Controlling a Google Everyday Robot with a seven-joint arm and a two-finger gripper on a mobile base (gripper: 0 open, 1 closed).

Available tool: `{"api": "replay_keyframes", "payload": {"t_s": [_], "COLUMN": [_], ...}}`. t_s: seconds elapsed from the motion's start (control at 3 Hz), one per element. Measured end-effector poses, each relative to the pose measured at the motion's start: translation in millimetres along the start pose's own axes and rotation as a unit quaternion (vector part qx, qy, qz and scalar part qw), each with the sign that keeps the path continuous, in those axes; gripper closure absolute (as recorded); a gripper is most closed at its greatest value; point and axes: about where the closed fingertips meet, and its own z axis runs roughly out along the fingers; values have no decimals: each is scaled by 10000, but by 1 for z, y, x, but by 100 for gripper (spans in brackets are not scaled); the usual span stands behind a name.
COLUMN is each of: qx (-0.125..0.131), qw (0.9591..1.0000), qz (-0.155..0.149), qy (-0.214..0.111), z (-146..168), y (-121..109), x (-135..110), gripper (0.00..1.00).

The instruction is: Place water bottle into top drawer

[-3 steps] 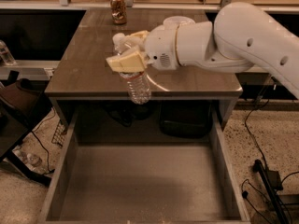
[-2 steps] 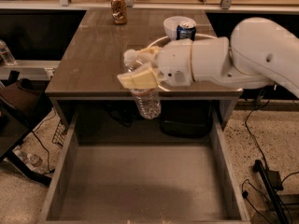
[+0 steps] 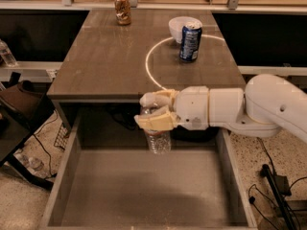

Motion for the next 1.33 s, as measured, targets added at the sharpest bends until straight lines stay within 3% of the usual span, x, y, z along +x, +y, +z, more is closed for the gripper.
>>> {"api": "replay_keyframes", "payload": {"t_s": [0.33, 0.67, 1.0, 1.33], "qx": [-54, -75, -189, -401], "qw": [9997, 9997, 9996, 9981], "qz": [233, 234, 158, -46], "qy": [-49, -61, -143, -461], "z": [12, 14, 23, 35], "y": [0, 0, 3, 9], "x": [36, 38, 59, 93], "gripper": [100, 100, 100, 100]}}
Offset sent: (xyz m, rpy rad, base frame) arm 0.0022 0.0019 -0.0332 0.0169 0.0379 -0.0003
